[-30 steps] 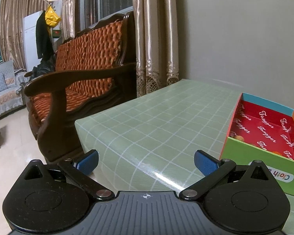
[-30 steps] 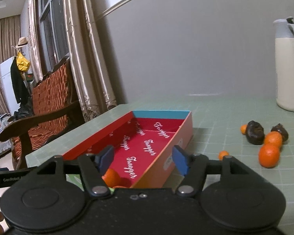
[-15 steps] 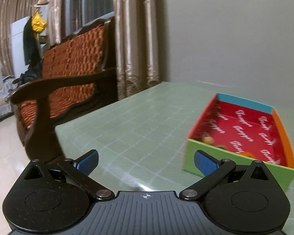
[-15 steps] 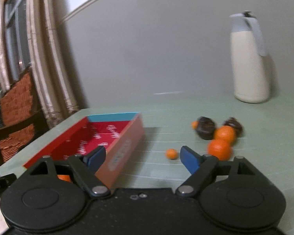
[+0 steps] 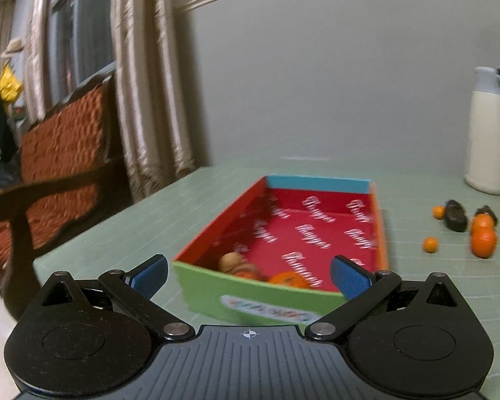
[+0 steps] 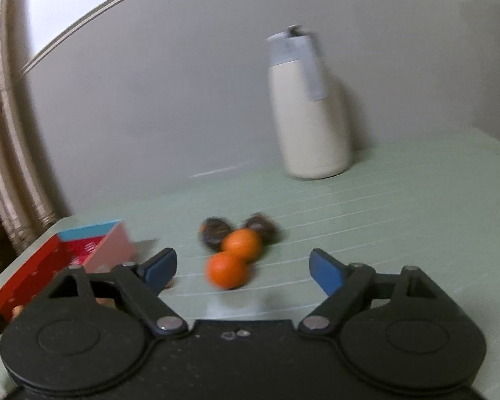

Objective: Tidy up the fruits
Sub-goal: 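Move both tools back toward the remaining fruits on the table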

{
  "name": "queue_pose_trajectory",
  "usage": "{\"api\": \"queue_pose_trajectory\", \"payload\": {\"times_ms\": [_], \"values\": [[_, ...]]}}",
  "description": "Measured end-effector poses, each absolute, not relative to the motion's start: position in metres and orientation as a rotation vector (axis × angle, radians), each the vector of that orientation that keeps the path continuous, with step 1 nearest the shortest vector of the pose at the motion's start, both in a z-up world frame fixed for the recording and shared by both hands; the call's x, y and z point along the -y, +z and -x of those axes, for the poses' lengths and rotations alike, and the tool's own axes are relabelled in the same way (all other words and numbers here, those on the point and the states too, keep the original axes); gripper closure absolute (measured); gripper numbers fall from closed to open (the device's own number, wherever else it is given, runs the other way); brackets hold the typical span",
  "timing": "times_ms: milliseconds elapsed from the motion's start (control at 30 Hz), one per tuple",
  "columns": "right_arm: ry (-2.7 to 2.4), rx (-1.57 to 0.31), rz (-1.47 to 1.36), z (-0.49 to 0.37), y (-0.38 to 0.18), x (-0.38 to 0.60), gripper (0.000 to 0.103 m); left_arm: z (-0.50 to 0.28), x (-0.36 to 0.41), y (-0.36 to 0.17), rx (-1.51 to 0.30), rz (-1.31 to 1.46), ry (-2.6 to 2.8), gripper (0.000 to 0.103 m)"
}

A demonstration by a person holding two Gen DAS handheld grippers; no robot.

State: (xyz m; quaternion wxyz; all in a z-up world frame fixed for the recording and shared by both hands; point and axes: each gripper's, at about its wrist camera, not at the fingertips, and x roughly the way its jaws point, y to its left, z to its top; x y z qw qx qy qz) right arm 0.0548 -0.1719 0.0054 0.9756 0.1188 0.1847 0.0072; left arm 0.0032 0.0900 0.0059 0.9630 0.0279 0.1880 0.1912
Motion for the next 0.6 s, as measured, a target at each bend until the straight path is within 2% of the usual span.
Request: {"api": "queue_pose_trajectory", "payload": {"times_ms": [267, 600], "values": [[-0.079, -0.347, -0.286, -0.041, 0.007, 0.218, 0.016, -0.01, -0.038, 0.01, -0.337, -0.136, 0.262, 0.0], [-0.15, -0.329, -0.313, -0.023, 0.009, 0.258, 0.016, -0.044, 0.019, 0.006, -0.391, -0.215, 0.117, 0.0]]}}
